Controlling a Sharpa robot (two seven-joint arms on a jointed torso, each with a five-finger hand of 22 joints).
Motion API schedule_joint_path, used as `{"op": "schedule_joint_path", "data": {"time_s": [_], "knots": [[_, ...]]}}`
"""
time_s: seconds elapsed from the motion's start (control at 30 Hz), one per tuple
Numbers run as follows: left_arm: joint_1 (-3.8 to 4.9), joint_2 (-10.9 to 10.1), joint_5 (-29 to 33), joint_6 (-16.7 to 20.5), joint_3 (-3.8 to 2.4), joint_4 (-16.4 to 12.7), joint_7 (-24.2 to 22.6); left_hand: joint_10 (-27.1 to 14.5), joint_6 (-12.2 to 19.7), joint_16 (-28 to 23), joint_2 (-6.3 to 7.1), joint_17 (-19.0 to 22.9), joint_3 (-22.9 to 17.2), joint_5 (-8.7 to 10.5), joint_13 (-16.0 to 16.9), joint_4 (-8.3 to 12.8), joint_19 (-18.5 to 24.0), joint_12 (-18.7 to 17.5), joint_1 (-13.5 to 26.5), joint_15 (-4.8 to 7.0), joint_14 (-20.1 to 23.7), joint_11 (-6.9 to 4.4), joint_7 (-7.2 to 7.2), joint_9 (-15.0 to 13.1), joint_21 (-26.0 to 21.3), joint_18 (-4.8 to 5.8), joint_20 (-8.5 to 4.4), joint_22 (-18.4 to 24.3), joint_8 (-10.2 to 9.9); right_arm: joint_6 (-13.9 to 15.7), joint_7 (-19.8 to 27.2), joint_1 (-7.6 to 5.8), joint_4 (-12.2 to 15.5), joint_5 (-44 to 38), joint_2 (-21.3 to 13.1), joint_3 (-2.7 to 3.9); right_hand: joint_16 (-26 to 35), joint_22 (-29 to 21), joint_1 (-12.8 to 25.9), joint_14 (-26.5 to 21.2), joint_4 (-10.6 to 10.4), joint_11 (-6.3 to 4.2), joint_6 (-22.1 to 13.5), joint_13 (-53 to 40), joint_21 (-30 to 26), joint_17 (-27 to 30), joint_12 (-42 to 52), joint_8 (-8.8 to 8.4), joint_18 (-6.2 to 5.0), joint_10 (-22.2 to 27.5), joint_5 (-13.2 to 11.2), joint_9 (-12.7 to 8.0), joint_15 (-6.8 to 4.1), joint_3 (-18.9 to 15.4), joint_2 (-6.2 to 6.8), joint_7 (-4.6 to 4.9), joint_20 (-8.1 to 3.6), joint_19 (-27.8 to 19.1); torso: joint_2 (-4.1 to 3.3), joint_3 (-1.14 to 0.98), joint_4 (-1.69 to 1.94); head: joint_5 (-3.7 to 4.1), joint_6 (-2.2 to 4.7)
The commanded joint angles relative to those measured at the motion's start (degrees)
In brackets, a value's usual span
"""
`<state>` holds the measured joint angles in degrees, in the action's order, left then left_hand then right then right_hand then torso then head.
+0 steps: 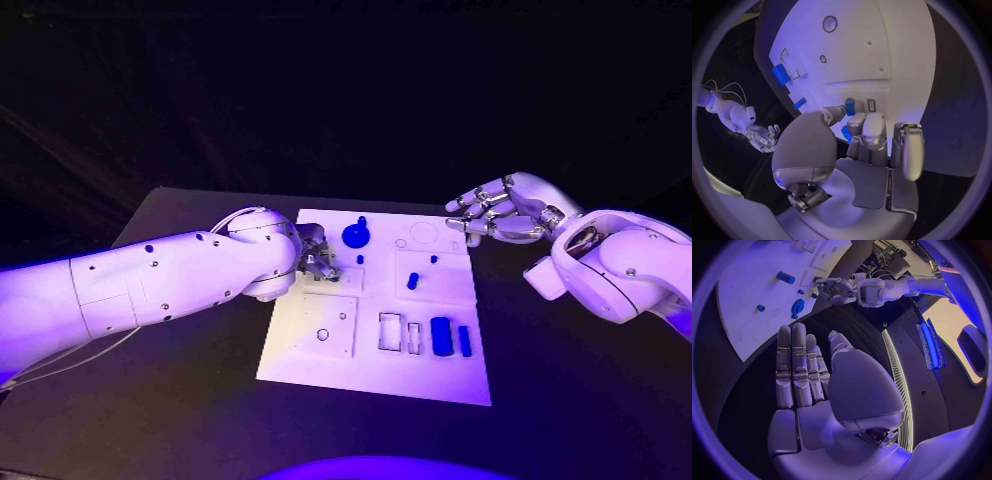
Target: Assemble the parts on the task board
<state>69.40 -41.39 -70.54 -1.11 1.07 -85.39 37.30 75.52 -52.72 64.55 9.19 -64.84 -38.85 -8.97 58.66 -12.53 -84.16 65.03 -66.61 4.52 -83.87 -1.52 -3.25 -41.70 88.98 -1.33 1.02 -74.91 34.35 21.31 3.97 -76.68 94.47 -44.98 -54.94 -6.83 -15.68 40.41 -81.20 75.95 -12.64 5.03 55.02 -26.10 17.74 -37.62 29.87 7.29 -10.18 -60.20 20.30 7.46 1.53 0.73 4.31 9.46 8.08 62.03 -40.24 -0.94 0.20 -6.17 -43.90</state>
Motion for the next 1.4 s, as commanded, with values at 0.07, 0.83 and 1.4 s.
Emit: {"op": "schedule_joint_path", "data": {"time_s": [0.07,0.83,1.4], "knots": [[-0.12,0.07,-1.08,-2.76,0.10,-0.22,0.05,0.43,-0.12,-0.25,-0.52,-0.07,-11.43,-0.25,-0.10,11.31,-4.84,0.07,0.17,0.46,-0.45,-0.11,0.54,-0.07,0.18,0.90,-0.34,-13.15,0.16,-0.69,0.21,0.04,0.01,0.97,0.00,0.01,0.35,-0.05,-0.46,0.49,0.14,0.18,-0.04,0.09,-0.33,-0.07,-0.35,0.26,-0.27,-0.07,0.19,-0.06,0.01,0.33,0.08,0.31,-0.14,0.37,-0.02,-0.03,0.00,0.02,0.02],[0.03,2.16,-0.52,-6.74,0.05,2.24,0.17,0.38,-0.13,-0.38,-1.43,-0.17,-10.68,2.11,-0.08,10.24,-4.88,0.38,2.77,0.47,-0.50,-0.22,0.84,-0.55,0.22,0.92,-0.29,-13.27,1.27,-0.75,0.22,0.05,0.14,1.22,-0.11,0.01,0.50,-0.13,-0.35,0.51,0.03,0.19,0.02,0.20,-0.41,-0.11,-0.35,0.32,-0.27,-0.09,0.36,-0.05,0.02,0.37,0.03,0.31,-0.13,0.39,0.00,-0.09,-0.02,-0.33,-0.29],[0.25,3.77,-0.33,-8.37,0.03,4.62,0.33,0.89,-1.31,-0.53,-2.70,-0.48,1.22,2.72,1.02,4.50,-4.86,1.87,6.77,1.09,-0.62,-1.03,1.97,-0.66,0.19,0.91,-0.80,-13.26,3.09,-0.82,0.25,0.11,0.09,1.22,-0.05,0.00,0.57,-0.17,-0.25,0.51,-0.04,0.20,0.02,0.25,-0.45,-0.12,-0.35,0.34,-0.26,-0.09,0.41,-0.06,0.03,0.35,0.04,0.32,-0.13,0.39,-0.03,-0.02,0.00,-0.33,-0.64]]}}
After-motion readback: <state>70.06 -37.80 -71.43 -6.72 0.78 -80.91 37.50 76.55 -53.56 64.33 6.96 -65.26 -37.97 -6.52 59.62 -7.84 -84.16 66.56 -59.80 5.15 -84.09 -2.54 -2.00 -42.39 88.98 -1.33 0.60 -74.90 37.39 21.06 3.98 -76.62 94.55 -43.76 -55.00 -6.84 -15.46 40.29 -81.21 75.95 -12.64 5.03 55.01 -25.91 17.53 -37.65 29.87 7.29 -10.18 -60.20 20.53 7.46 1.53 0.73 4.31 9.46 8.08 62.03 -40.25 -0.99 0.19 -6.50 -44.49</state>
